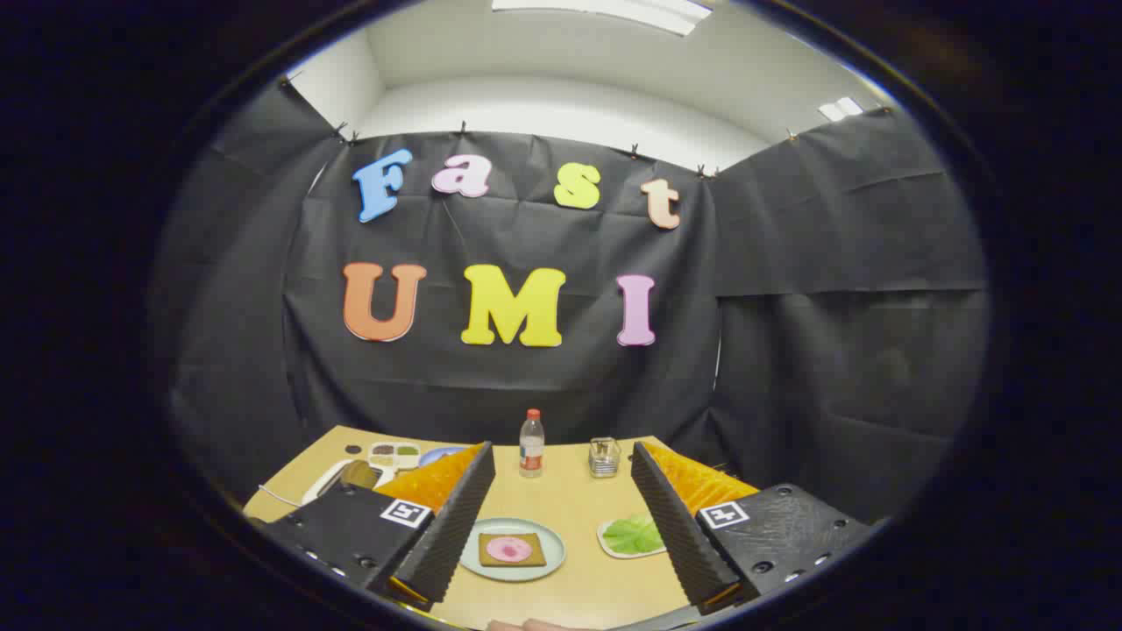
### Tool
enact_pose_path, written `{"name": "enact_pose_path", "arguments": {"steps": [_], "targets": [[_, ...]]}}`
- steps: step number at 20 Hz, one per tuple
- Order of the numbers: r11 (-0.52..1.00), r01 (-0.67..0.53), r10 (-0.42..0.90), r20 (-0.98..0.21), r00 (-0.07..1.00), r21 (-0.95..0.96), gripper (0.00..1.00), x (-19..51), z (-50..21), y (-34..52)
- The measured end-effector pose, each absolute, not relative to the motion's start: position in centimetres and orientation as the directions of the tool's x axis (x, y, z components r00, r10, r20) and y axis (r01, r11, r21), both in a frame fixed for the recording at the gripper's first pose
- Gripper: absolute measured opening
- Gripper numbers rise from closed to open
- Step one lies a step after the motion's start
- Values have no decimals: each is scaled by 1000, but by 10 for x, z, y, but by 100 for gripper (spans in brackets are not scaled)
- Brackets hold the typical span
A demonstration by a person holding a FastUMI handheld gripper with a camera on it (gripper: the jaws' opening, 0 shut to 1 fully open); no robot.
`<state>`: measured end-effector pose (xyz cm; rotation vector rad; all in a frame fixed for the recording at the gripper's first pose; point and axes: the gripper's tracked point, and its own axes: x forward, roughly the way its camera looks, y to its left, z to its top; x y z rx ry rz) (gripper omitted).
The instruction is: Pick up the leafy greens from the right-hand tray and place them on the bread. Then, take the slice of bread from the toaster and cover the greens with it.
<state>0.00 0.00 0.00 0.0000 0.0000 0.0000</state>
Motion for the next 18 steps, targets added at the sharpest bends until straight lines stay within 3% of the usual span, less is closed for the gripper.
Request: {"name": "enact_pose_path", "arguments": {"steps": [9, 18], "targets": [[1000, -26, 26, -22, 999, 18, 95, 60, 4, -52], [997, -83, 83, -5, 997, 3, 95, 69, 17, -56]]}}
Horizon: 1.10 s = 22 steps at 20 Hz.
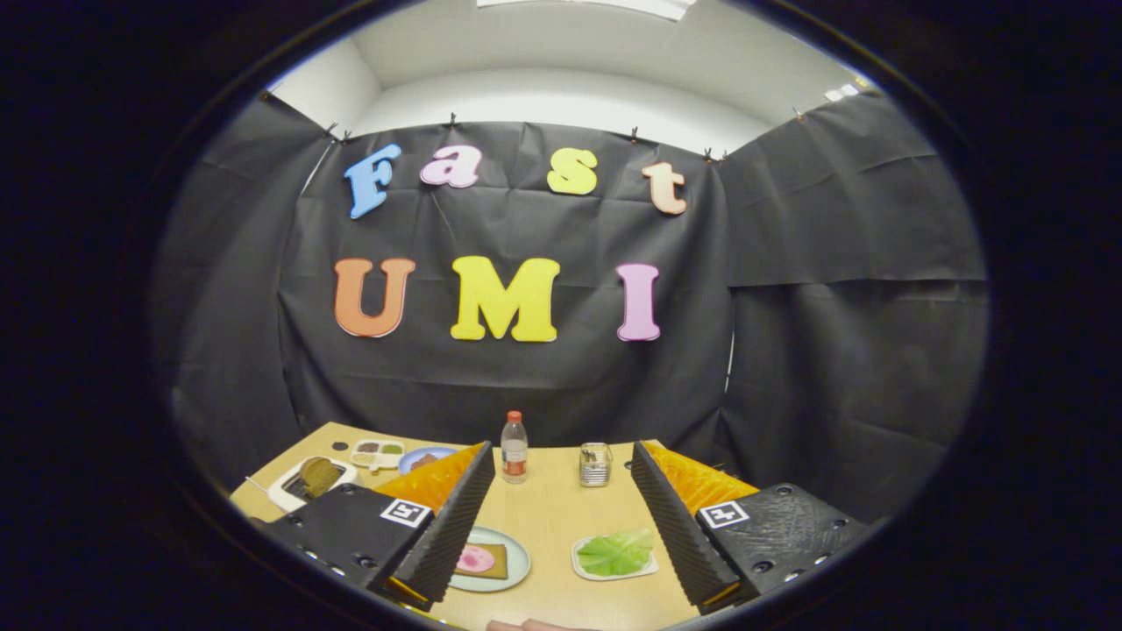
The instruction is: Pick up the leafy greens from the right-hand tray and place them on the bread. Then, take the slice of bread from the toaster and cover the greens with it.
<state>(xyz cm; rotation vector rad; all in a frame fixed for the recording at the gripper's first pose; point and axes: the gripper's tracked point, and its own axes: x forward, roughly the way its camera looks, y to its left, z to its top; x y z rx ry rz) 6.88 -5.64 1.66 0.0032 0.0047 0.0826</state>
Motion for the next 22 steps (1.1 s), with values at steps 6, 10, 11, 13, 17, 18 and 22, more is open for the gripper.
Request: {"name": "enact_pose_path", "arguments": {"steps": [6, 10, 11, 13, 17, 18, 22], "targets": [[997, -74, 74, 24, 997, -23, 95, 74, 28, -61], [992, -123, 123, 4, 992, -3, 95, 98, 18, -75], [991, -131, 131, -6, 991, -13, 95, 108, 13, -83], [989, -146, 145, -25, 989, -31, 95, 132, 2, -100], [983, -176, 169, -119, 978, -56, 95, 184, -47, -135], [981, -185, 175, -147, 973, -57, 95, 198, -62, -142], [977, -196, 167, -275, 947, -81, 95, 249, -131, -172]]}}
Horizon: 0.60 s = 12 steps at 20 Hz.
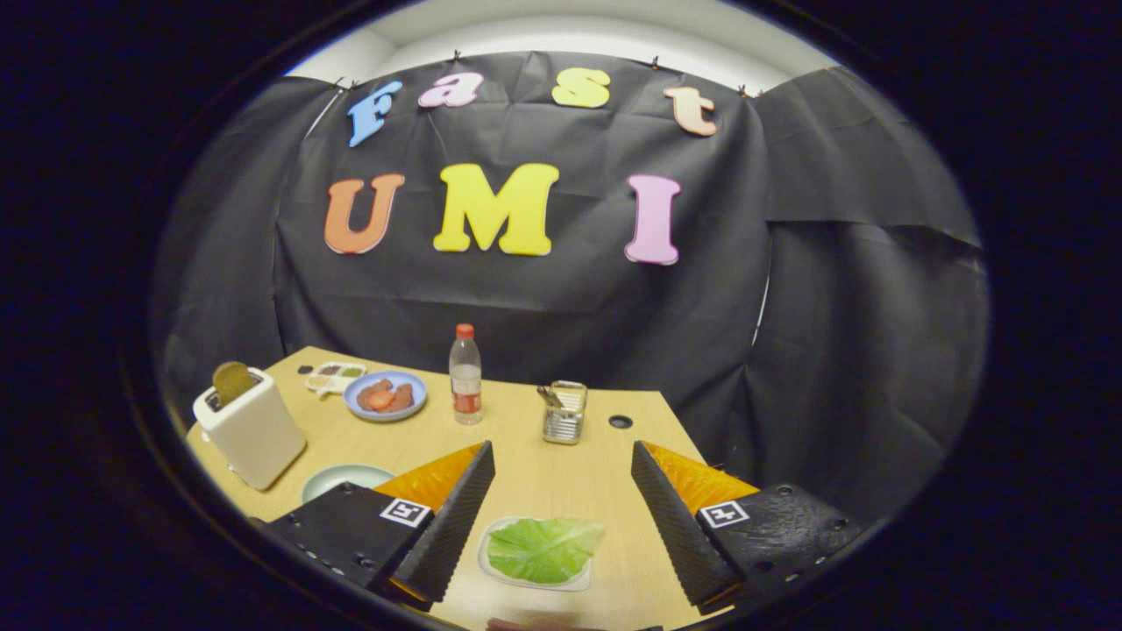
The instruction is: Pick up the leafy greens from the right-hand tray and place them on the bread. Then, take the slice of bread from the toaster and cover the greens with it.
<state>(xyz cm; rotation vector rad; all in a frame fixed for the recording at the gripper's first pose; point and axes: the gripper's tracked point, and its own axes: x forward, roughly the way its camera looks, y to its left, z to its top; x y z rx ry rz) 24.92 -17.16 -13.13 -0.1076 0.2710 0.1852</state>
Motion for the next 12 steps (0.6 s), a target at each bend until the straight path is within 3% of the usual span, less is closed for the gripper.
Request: {"name": "enact_pose_path", "arguments": {"steps": [9, 12], "targets": [[979, -203, 177, -572, 801, 18, 95, 290, -279, -211], [977, -205, 194, -656, 729, 61, 90, 300, -315, -202]]}}
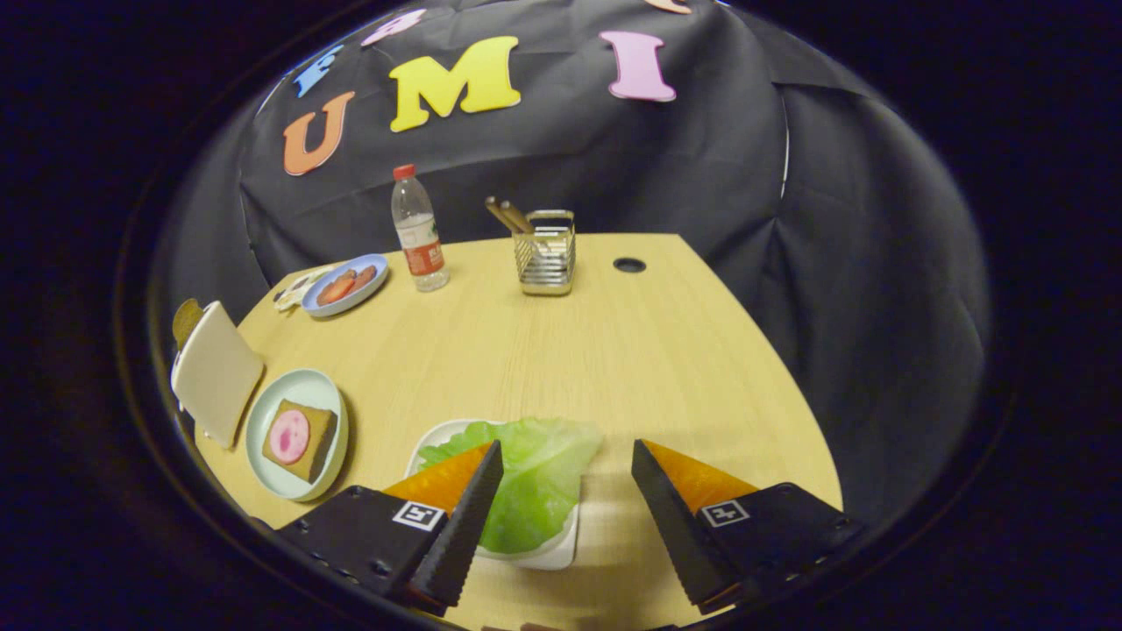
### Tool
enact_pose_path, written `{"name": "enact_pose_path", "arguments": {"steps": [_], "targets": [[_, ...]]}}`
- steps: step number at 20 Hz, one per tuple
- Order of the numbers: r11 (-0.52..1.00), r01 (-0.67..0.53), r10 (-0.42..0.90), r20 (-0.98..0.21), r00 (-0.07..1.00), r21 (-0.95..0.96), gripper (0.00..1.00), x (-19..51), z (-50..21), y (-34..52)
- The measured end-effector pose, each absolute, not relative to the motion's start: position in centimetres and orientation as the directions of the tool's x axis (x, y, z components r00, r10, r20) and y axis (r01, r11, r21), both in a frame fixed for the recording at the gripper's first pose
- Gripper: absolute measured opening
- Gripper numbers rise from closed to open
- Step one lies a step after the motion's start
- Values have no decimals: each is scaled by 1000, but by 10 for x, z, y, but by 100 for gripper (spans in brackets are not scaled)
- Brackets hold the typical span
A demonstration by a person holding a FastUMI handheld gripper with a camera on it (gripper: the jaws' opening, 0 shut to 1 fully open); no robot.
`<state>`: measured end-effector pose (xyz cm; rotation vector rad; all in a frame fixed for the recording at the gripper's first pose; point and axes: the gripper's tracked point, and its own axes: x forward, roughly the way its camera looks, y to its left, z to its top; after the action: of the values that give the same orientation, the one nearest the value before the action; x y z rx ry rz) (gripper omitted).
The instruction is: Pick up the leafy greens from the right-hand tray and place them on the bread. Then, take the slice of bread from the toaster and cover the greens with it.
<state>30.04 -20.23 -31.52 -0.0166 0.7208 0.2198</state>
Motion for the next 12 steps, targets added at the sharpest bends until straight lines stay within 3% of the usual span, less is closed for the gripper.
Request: {"name": "enact_pose_path", "arguments": {"steps": [2, 5, 7, 10, 12], "targets": [[979, -181, 196, -697, 690, 97, 90, 307, -335, -202], [975, -161, 220, -723, 655, 150, 81, 311, -347, -198], [969, -175, 248, -721, 647, 176, 69, 317, -348, -192], [971, -169, 237, -741, 628, 168, 59, 321, -350, -191], [972, -169, 232, -744, 626, 161, 39, 323, -348, -189]]}}
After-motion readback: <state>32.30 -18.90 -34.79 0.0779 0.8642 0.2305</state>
